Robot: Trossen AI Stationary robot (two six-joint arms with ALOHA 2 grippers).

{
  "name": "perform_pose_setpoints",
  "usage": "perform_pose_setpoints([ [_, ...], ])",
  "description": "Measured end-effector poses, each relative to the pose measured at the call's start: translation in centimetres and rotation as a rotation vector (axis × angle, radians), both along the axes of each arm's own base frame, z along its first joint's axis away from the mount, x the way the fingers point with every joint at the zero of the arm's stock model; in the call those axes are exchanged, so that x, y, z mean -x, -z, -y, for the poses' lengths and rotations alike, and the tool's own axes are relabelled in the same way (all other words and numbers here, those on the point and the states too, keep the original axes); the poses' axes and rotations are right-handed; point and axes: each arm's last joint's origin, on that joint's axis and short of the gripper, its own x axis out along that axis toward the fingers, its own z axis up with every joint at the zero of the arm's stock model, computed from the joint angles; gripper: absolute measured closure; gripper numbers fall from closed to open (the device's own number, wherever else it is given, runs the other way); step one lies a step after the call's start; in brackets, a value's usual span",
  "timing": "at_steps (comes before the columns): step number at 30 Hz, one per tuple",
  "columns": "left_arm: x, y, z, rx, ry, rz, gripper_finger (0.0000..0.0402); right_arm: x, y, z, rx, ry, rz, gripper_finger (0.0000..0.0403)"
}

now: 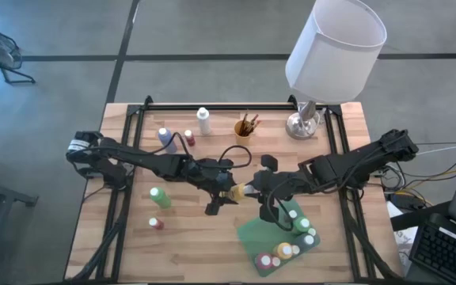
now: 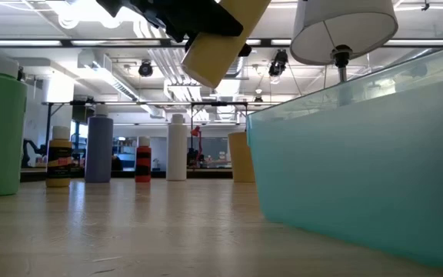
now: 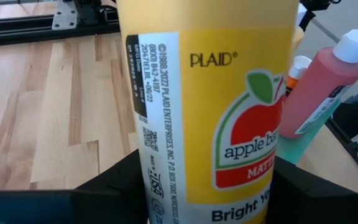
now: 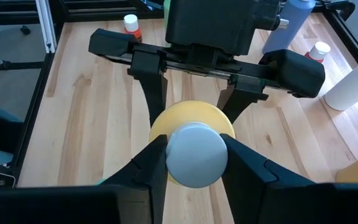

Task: Pick & Place Paint Supplies
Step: Put the yellow paint bottle into the green bin

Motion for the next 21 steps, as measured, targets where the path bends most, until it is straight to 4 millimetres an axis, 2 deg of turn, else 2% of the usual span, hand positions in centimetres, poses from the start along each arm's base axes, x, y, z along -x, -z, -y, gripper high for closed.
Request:
perform_pose_setpoints([
  [6, 0.2, -0.5, -0.3, -0.051, -0.089, 0.019, 0.0105, 0.1, 0.1, 0.1, 0.005, 0.004, -0.010, 0.0289],
  [9, 0.7, -1.1, -0.7, -0.105, -0.160, 0.024, 0.0078, 0.6, -0.4, 0.3, 0.008, 0.020, -0.025, 0.0290],
  [15, 2.6, -1.8, -1.3, -0.171, -0.228, -0.006, 0.0074, 2.7, -3.5, 0.4, -0.041, 0.074, -0.140, 0.0290],
  [21, 4.7, -1.3, -1.7, -0.179, -0.262, 0.038, 0.0083, 5.6, -6.1, -1.2, -0.094, 0.100, -0.242, 0.0290],
])
